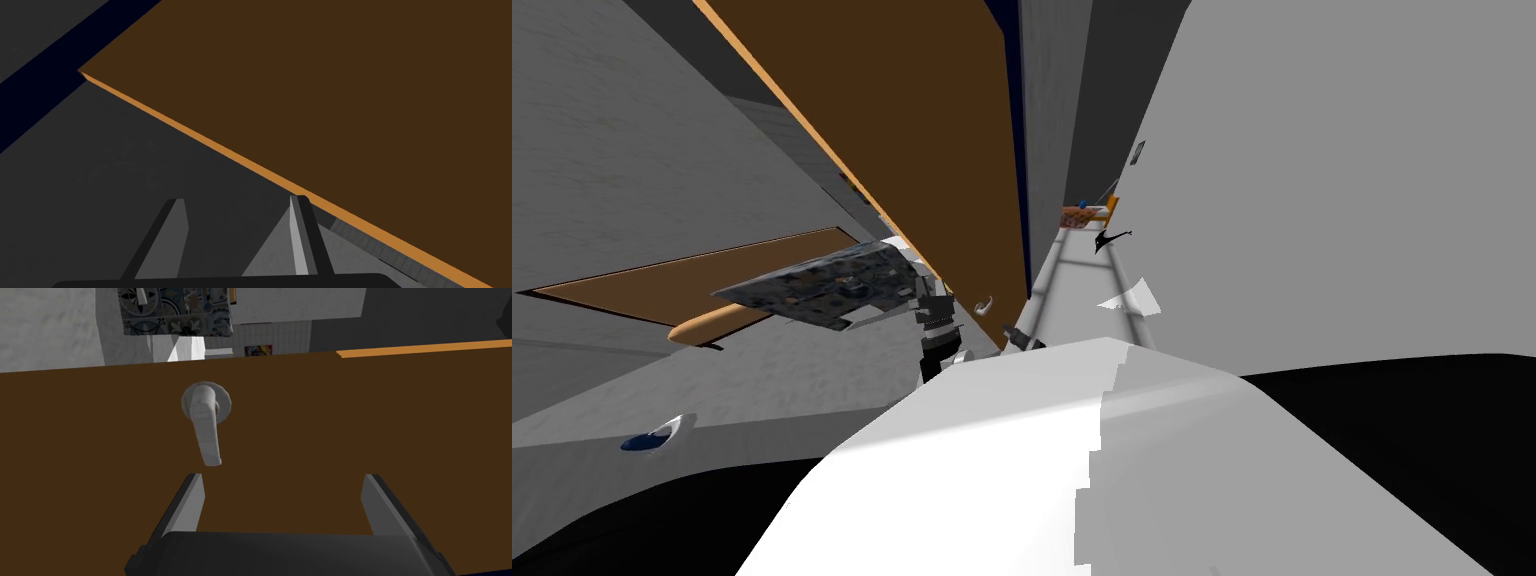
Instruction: Push the door open
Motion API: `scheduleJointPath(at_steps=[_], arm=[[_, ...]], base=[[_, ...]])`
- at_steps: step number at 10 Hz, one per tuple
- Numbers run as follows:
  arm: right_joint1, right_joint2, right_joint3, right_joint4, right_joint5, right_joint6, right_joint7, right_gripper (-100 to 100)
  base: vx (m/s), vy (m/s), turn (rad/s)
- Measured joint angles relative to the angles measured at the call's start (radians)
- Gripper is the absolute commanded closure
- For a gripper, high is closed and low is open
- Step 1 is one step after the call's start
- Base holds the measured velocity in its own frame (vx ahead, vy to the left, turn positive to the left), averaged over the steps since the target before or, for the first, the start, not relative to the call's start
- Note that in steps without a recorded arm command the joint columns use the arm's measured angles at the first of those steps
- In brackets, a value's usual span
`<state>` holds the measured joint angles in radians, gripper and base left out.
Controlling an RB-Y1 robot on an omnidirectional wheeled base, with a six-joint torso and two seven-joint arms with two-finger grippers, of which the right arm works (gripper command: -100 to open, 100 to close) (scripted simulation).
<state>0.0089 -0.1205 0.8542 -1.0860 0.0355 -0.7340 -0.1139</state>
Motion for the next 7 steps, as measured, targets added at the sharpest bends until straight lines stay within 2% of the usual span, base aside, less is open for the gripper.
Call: scheduleJointPath(at_steps=[2,4,7], arm=[[-0.013,0.004,0.029,0.045,-0.001,-0.008,-0.001,-100],[-0.039,0.011,0.062,0.109,-0.004,-0.019,-0.008,-100],[-0.058,0.001,0.110,0.148,-0.006,-0.013,-0.018,-100]], base=[[0.162,-0.031,0.010],[0.218,-0.012,0.014],[0.201,-0.017,0.006]])
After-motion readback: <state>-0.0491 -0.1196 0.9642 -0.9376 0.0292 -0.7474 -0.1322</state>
